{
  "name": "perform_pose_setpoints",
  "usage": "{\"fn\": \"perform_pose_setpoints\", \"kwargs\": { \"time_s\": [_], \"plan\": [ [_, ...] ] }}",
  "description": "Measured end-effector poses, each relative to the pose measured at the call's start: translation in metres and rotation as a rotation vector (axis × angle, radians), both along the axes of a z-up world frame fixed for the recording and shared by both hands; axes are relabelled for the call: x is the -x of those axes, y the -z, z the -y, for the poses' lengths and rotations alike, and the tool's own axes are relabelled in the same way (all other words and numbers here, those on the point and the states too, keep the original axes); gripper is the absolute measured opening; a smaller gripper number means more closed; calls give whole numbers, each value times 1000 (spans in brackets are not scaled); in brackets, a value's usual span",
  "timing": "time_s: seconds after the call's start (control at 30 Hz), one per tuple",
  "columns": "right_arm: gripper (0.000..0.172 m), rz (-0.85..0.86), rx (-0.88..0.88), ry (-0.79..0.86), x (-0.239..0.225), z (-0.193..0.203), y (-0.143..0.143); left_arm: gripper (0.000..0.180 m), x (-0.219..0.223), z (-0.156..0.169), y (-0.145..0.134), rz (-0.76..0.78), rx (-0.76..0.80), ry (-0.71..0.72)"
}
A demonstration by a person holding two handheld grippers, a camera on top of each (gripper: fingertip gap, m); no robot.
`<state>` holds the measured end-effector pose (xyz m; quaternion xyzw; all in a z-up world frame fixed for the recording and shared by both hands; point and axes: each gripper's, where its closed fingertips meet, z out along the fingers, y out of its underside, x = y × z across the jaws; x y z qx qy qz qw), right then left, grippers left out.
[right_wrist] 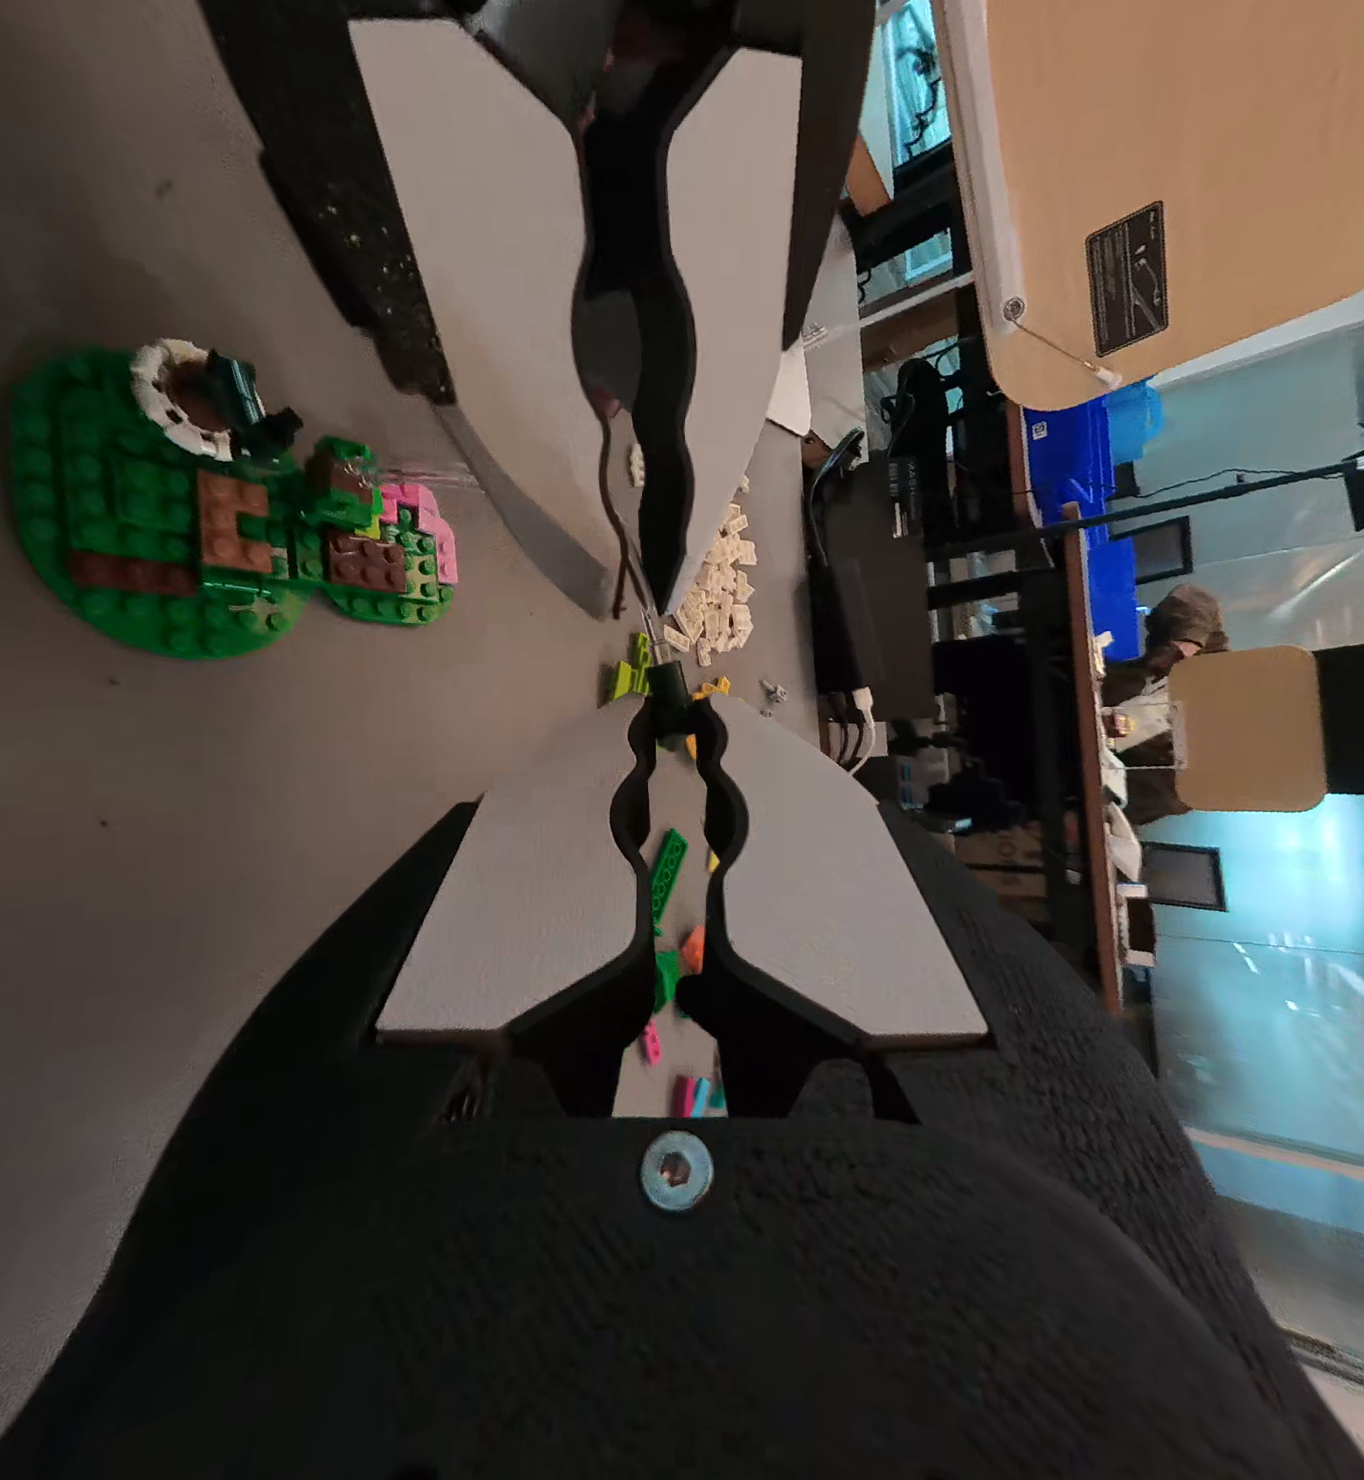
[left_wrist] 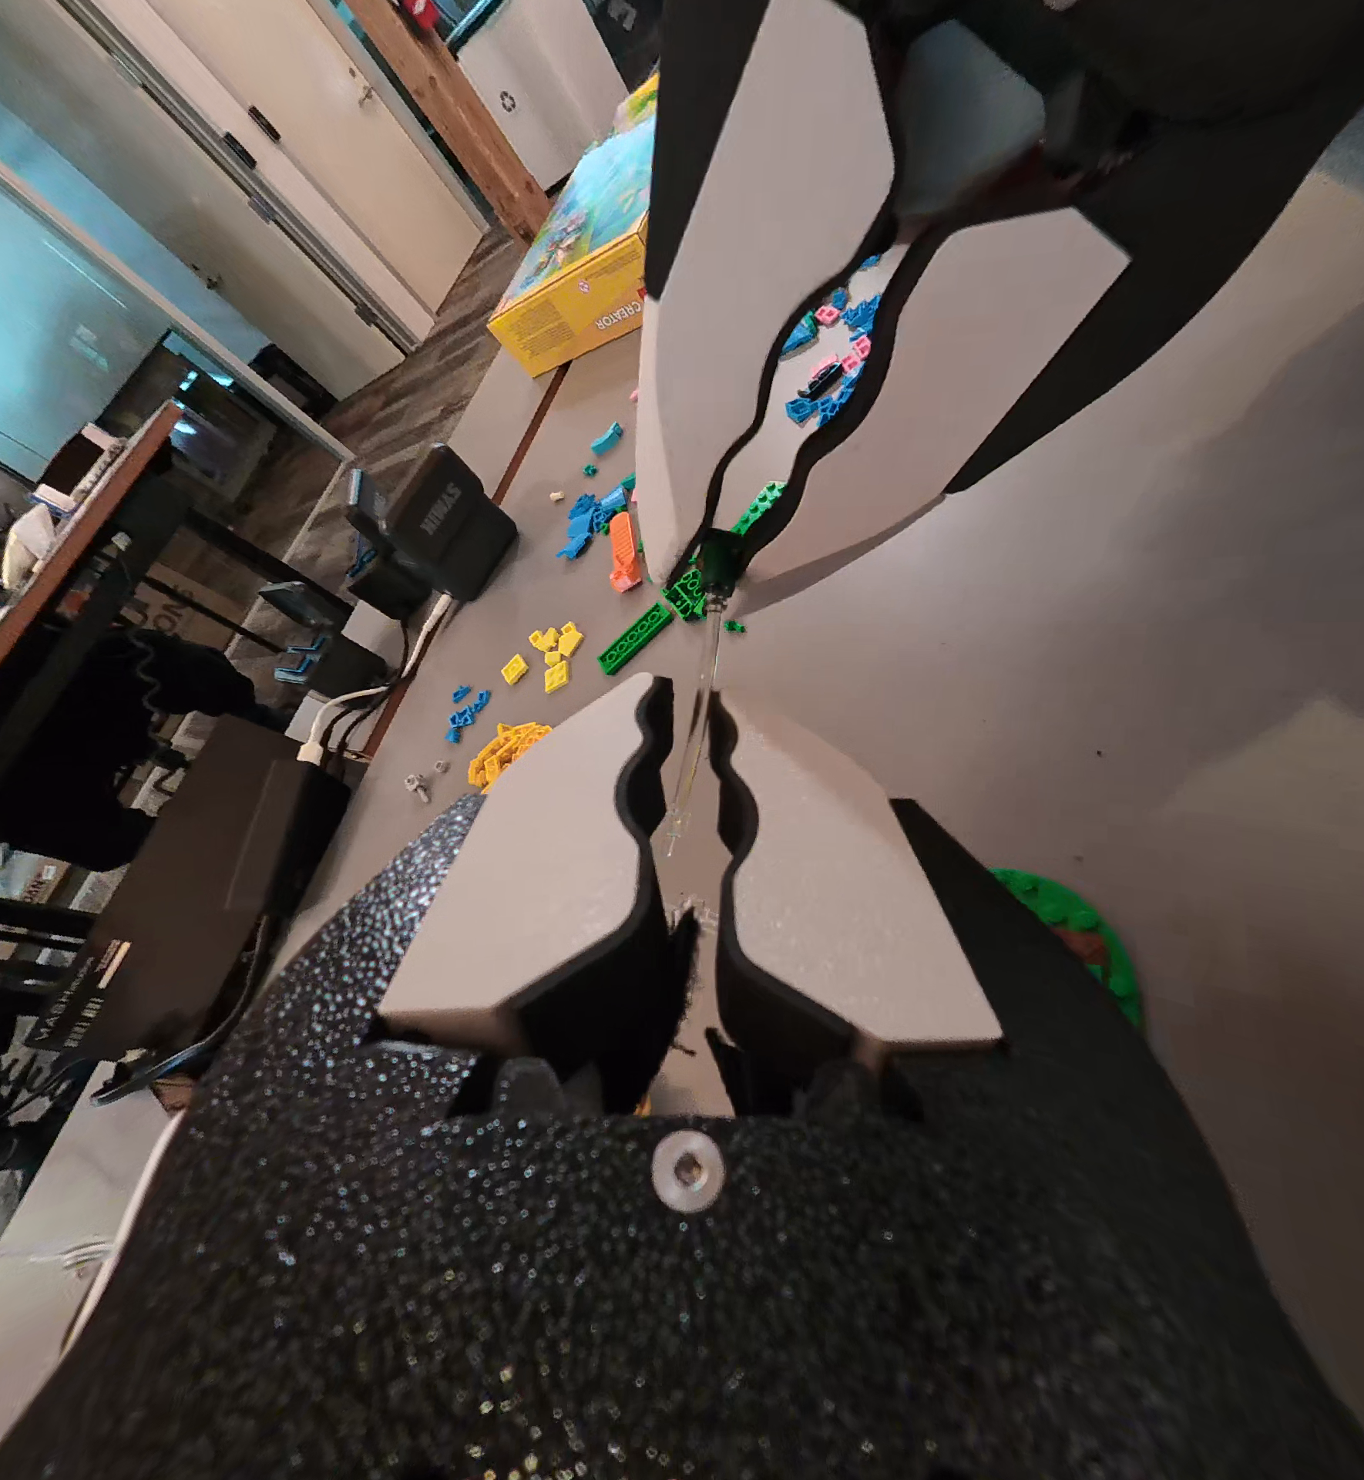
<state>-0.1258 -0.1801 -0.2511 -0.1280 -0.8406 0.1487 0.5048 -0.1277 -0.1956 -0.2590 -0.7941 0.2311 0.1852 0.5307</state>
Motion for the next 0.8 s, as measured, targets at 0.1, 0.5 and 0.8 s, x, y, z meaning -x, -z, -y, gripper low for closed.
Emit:
{"fn": "perform_pose_setpoints", "kwargs": {
  "time_s": [0.1, 0.5, 0.8],
  "plan": [
    [8, -2, -26, 3, 0, -1, 0, 10, 0, 0, 1, -55, 1, 5],
    [8, -44, -141, 4, 4, -3, 4, 8, 2, 1, 7, -157, 32, -12],
    [7, -94, -254, -78, -2, 1, 9, 4, -5, 9, 8, -272, 26, 12]
  ]
}}
